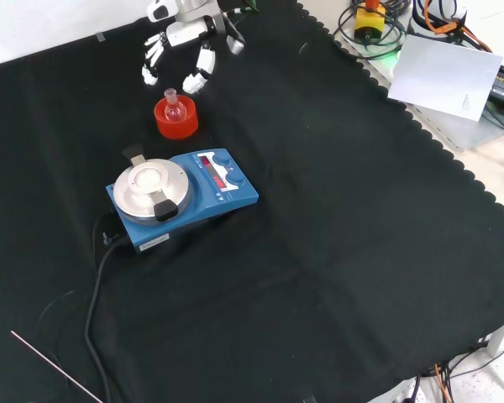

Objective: Pick up the round-bottom flask.

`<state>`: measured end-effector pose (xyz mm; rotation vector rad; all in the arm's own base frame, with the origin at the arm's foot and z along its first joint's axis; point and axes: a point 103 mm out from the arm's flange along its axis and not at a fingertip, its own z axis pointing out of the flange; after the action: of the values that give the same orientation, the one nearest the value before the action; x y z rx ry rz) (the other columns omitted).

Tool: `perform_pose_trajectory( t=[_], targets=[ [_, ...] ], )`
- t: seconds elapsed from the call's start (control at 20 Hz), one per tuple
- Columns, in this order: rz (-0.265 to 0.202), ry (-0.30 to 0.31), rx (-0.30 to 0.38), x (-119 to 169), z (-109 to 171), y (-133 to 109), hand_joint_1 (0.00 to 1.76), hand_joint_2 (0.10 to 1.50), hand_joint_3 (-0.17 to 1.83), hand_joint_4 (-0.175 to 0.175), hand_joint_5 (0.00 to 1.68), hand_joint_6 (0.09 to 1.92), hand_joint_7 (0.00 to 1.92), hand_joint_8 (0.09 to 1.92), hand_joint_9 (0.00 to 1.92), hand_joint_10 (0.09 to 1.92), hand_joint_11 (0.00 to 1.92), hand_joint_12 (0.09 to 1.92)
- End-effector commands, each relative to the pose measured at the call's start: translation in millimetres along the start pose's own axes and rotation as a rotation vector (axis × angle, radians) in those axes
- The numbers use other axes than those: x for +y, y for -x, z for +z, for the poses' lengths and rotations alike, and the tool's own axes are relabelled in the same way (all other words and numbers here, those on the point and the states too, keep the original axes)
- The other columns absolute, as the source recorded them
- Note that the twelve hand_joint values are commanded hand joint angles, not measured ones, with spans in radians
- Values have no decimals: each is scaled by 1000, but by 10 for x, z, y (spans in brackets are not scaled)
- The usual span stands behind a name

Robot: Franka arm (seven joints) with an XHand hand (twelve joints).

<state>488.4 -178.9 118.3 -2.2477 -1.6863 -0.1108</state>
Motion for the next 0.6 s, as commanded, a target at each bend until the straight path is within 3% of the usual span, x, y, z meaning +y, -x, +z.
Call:
perform_pose_trajectory(
  t=[0.05,0.6],
  targets=[
    [-16,7,7,19,61,6,711,595,609,-24,609,131,362,640,466,642,89,1349],
    [-29,16,5,60,167,-2,727,593,600,-23,603,151,365,636,469,635,90,1349]
  ],
)
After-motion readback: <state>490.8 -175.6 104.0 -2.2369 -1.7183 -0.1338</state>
